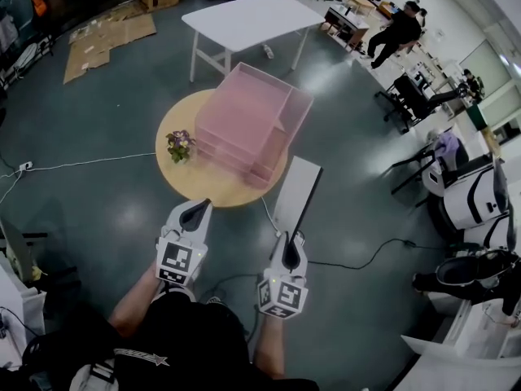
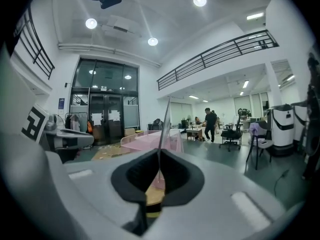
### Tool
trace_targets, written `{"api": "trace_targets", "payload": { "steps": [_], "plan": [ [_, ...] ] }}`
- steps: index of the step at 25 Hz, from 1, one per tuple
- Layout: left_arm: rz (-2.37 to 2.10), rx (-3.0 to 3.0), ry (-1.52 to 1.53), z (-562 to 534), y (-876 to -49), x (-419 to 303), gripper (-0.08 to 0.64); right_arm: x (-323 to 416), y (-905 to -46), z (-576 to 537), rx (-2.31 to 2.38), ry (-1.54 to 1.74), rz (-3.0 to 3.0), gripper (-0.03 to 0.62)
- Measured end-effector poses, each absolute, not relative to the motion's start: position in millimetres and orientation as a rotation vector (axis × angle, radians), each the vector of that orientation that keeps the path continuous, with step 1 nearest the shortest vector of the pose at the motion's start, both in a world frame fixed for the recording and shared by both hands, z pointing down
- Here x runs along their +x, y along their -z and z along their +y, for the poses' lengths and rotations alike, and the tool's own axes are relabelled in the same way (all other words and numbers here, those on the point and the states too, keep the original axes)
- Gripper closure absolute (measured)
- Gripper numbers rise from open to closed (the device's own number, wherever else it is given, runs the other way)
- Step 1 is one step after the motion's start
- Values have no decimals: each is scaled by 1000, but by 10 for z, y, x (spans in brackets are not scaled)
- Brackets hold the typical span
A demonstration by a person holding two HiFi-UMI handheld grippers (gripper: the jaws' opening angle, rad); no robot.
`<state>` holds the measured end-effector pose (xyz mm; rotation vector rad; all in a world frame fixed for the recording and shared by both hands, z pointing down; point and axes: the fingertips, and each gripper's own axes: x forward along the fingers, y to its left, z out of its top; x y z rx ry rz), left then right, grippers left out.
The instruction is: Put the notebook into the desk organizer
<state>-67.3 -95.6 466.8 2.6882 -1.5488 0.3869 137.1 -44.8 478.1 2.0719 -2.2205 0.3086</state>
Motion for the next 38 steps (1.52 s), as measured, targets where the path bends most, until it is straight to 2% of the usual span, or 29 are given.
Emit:
{"api": "trace_targets", "payload": {
  "steps": [19,38],
  "plan": [
    [-1353,2757,-407,-2356,-4846,-567,549,1423,-4986,-1623,2210,-374,-2066,580],
    [-1266,2774,-469,-3036,-5137,-636,549,1308,-5468,-2815,2239,-379,-2037,580]
  ]
}}
